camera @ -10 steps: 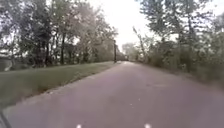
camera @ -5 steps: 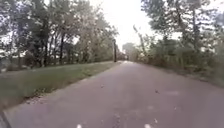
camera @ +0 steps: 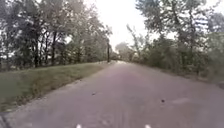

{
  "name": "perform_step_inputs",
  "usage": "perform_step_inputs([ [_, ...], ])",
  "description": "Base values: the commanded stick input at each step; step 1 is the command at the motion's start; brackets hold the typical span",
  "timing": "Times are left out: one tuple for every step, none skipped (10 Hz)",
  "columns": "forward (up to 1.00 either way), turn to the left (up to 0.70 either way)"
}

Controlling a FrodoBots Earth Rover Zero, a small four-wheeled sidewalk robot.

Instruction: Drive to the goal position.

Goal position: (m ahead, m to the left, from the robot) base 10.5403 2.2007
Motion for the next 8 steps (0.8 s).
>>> perform_step_inputs([
  [1.0, 0.0],
  [1.0, 0.0],
  [1.0, 0.0],
  [1.0, 0.0],
  [1.0, 0.0],
  [1.0, 0.0],
  [1.0, 0.0],
  [1.0, 0.0],
])
